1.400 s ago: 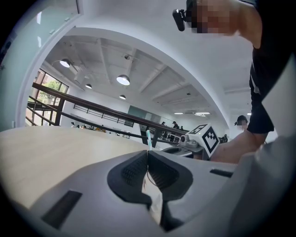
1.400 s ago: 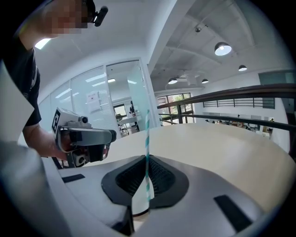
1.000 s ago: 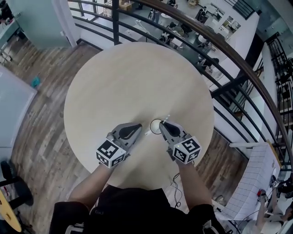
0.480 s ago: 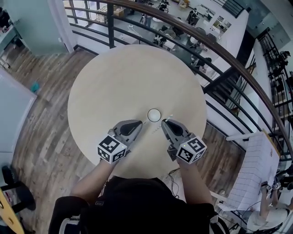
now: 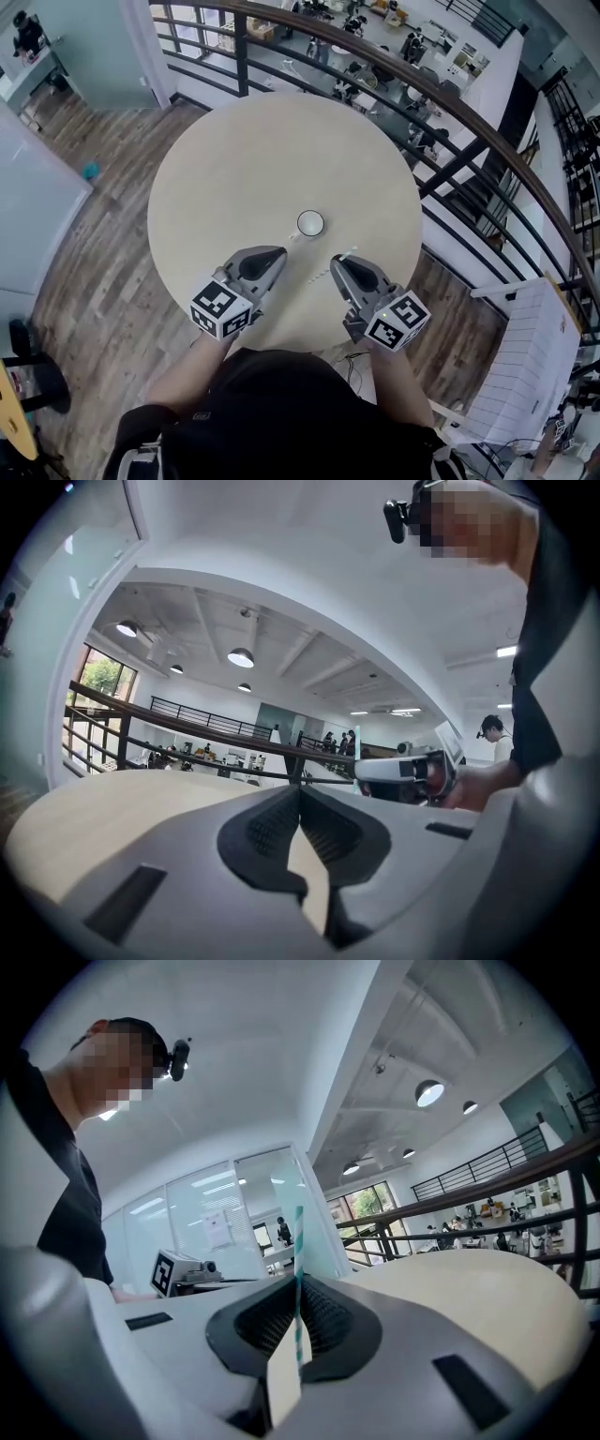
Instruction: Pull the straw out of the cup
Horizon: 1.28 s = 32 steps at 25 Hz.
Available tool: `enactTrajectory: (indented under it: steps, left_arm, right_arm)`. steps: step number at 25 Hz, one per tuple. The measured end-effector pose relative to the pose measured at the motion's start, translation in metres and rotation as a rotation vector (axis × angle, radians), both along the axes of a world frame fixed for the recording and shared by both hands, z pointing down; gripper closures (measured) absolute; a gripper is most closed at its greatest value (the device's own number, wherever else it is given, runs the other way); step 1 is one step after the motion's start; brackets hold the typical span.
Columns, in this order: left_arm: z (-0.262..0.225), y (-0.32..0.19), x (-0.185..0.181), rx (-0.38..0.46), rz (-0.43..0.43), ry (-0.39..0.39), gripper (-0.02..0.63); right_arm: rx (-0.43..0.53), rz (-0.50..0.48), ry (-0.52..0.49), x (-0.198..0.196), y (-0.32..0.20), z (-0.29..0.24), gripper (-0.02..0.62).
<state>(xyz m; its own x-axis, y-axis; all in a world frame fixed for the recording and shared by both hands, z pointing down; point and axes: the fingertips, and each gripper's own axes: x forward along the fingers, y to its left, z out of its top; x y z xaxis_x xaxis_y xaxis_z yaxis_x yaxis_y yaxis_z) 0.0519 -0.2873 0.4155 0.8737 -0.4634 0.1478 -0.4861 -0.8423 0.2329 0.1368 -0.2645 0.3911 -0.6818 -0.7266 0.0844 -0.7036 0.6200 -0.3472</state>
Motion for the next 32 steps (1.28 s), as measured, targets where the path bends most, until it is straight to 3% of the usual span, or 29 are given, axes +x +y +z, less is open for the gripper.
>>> enactTrajectory:
  steps: [6, 15, 32]
  left_arm:
    - [-0.018, 0.027, -0.008, 0.018, -0.04, -0.018, 0.598]
    - [-0.059, 0.071, 0.001, 0.063, -0.017, -0.011, 0.598]
    - [-0.08, 0.078, 0.001, 0.091, -0.012, -0.019, 0.598]
  right_arm:
    - [0.047, -0.053, -0.045, -0.002, 0.037, -0.029, 0.566]
    - [0.124, -0.096, -0.026, 0.004, 0.069, -0.068, 0.566]
    - [0.201, -0.086, 0.037, 0.002, 0.088, -0.095, 0.566]
